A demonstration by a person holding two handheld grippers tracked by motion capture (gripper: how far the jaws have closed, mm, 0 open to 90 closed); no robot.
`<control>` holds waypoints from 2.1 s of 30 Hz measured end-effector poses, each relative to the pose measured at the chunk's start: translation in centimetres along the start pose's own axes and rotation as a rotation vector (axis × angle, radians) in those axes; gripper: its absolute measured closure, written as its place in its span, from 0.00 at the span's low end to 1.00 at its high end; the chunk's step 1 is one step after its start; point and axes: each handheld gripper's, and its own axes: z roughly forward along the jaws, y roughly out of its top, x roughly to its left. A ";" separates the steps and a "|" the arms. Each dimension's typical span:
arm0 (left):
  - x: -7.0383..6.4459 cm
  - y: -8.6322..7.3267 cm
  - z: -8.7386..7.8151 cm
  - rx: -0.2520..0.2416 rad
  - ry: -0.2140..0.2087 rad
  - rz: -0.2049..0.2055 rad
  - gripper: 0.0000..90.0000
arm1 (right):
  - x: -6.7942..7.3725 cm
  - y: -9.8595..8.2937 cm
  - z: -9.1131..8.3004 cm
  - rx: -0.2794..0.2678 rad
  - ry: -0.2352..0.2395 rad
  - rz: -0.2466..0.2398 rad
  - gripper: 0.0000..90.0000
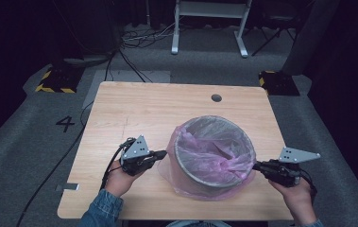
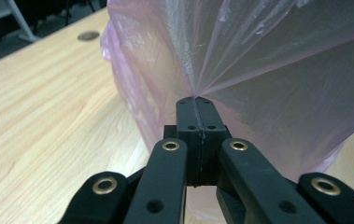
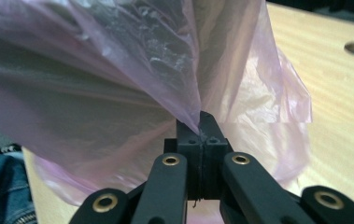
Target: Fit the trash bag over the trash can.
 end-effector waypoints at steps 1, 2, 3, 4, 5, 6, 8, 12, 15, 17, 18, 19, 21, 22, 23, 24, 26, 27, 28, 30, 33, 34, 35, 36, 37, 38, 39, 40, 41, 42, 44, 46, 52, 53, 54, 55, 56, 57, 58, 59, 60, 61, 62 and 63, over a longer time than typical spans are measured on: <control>0.0 -0.1 0.2 0.006 -0.001 0.001 1.00 | -0.2 -0.2 0.3 0.011 0.000 0.004 1.00; 0.0 -0.2 0.3 0.012 -0.004 -0.002 1.00 | -0.5 -0.5 0.6 0.027 -0.003 0.015 1.00; 0.0 -0.2 0.4 0.024 -0.002 0.003 1.00 | -0.6 -0.7 0.8 0.034 -0.005 0.018 1.00; 0.0 -0.3 0.5 0.035 0.002 0.005 1.00 | -0.8 -1.0 1.0 0.046 -0.005 0.027 1.00; 0.0 -0.4 0.7 0.045 0.001 0.006 1.00 | -0.9 -1.2 1.2 0.060 -0.005 0.034 1.00; 0.0 -0.5 0.9 0.064 0.014 0.011 1.00 | -1.1 -1.5 1.5 0.075 -0.008 0.037 1.00; 0.1 -0.9 1.3 0.096 0.018 0.006 1.00 | -1.4 -2.0 1.9 0.115 -0.028 0.040 1.00; 0.4 -1.5 1.2 0.059 -0.015 -0.030 1.00 | -1.7 -2.9 2.2 0.143 -0.031 0.067 1.00; 0.0 -1.1 0.2 -0.061 -0.106 -0.027 0.76 | -1.5 -2.7 1.5 0.115 -0.036 0.058 1.00; -0.3 -0.9 -0.3 -0.124 -0.136 -0.018 0.49 | -1.3 -2.4 0.9 0.088 -0.035 0.052 1.00; -0.5 -0.7 -0.5 -0.140 -0.144 -0.014 0.42 | -1.2 -2.2 0.6 0.079 -0.034 0.048 1.00; -0.5 -0.5 -0.6 -0.147 -0.156 -0.013 0.38 | -1.1 -1.9 0.4 0.066 -0.030 0.045 1.00; -0.6 -0.1 -0.6 -0.148 -0.142 -0.015 0.33 | -0.8 -1.4 0.0 0.049 -0.024 0.031 1.00; -0.7 0.1 -0.6 -0.149 -0.113 -0.006 0.30 | -0.7 -1.2 -0.1 0.042 -0.019 0.023 0.99; -0.6 0.4 -0.5 -0.143 -0.101 0.006 0.26 | -0.5 -0.9 -0.2 0.037 -0.014 0.009 0.99; -0.5 0.7 -0.4 -0.139 -0.098 0.012 0.27 | -0.4 -0.7 -0.2 0.034 -0.011 -0.001 0.99; -0.2 1.2 0.0 -0.132 -0.117 0.017 0.27 | -0.4 -0.2 -0.2 0.031 -0.004 -0.010 0.99; -0.1 1.4 0.2 -0.125 -0.121 0.022 0.27 | -0.4 0.1 -0.2 0.030 0.000 -0.012 0.99; -0.1 1.6 0.3 -0.118 -0.131 0.029 0.27 | -0.4 0.3 -0.1 0.028 0.004 -0.012 0.99; 0.0 1.9 0.4 -0.114 -0.161 0.048 0.30 | -0.4 0.9 0.0 0.029 0.008 -0.020 0.99; -0.4 2.0 0.5 -0.102 -0.201 0.091 0.51 | 0.0 1.5 0.3 0.030 0.015 -0.040 0.99; -0.6 2.1 0.4 -0.097 -0.200 0.105 0.62 | 0.0 1.7 0.4 0.033 0.019 -0.044 0.99; -0.8 2.1 0.4 -0.087 -0.181 0.115 0.74 | 0.1 1.8 0.5 0.037 0.021 -0.046 0.99; -0.9 2.2 0.4 -0.075 -0.164 0.114 0.83 | 0.1 1.8 0.7 0.043 0.019 -0.047 0.99; -1.0 2.2 0.4 -0.073 -0.151 0.112 0.94 | 0.1 1.8 0.8 0.047 0.020 -0.046 0.99; -1.1 2.3 0.4 -0.074 -0.128 0.111 1.00 | 0.1 1.8 0.9 0.051 0.019 -0.045 0.98; -1.2 2.3 0.5 -0.065 -0.106 0.111 1.00 | 0.1 1.8 1.0 0.055 0.017 -0.042 0.98; -1.2 2.3 0.5 -0.053 -0.087 0.117 1.00 | 0.1 1.8 1.0 0.058 0.015 -0.041 0.98; -1.3 2.3 0.6 -0.042 -0.059 0.114 1.00 | 0.1 1.7 1.0 0.059 0.015 -0.038 0.98; -1.2 2.2 0.6 -0.032 -0.031 0.114 1.00 | 0.1 1.7 1.0 0.062 0.014 -0.036 0.98; -1.0 2.0 0.6 -0.027 0.000 0.090 1.00 | 0.0 1.6 1.0 0.068 0.009 -0.034 0.98; -0.5 1.5 0.8 -0.010 0.013 0.063 1.00 | -0.1 1.5 1.1 0.074 0.010 -0.031 0.98; 0.1 0.2 1.7 0.054 0.044 0.043 1.00 | -0.7 0.9 1.5 0.111 -0.005 -0.014 1.00; 0.1 0.1 1.8 0.060 0.042 0.044 1.00 | -1.0 0.6 1.7 0.124 -0.010 0.001 1.00; 0.0 0.1 1.9 0.070 0.039 0.049 1.00 | -1.3 0.2 2.0 0.141 -0.017 0.020 1.00; -0.1 0.0 2.0 0.086 0.040 0.056 1.00 | -1.7 -0.2 2.2 0.157 -0.016 0.039 1.00; -0.1 0.0 2.2 0.102 0.046 0.062 1.00 | -2.0 -0.6 2.5 0.174 -0.012 0.054 1.00; -0.2 -0.1 2.3 0.122 0.054 0.066 1.00 | -2.2 -1.1 2.8 0.194 -0.013 0.066 1.00; -0.1 -0.3 2.5 0.143 0.061 0.068 1.00 | -2.3 -1.5 3.0 0.213 -0.015 0.079 1.00; 0.0 -0.6 2.7 0.169 0.069 0.071 1.00 | -2.4 -2.0 3.3 0.231 -0.014 0.089 1.00; 0.0 -0.8 3.0 0.199 0.076 0.072 1.00 | -2.5 -2.4 3.5 0.256 -0.018 0.097 1.00; 0.1 -1.1 3.1 0.215 0.083 0.067 1.00 | -2.6 -2.8 3.7 0.282 -0.022 0.102 1.00; 0.2 -1.4 3.2 0.218 0.079 0.054 1.00 | -2.7 -3.2 3.8 0.300 -0.023 0.110 1.00; 0.3 -1.6 3.1 0.212 0.069 0.043 1.00 | -2.7 -3.5 3.9 0.313 -0.014 0.118 1.00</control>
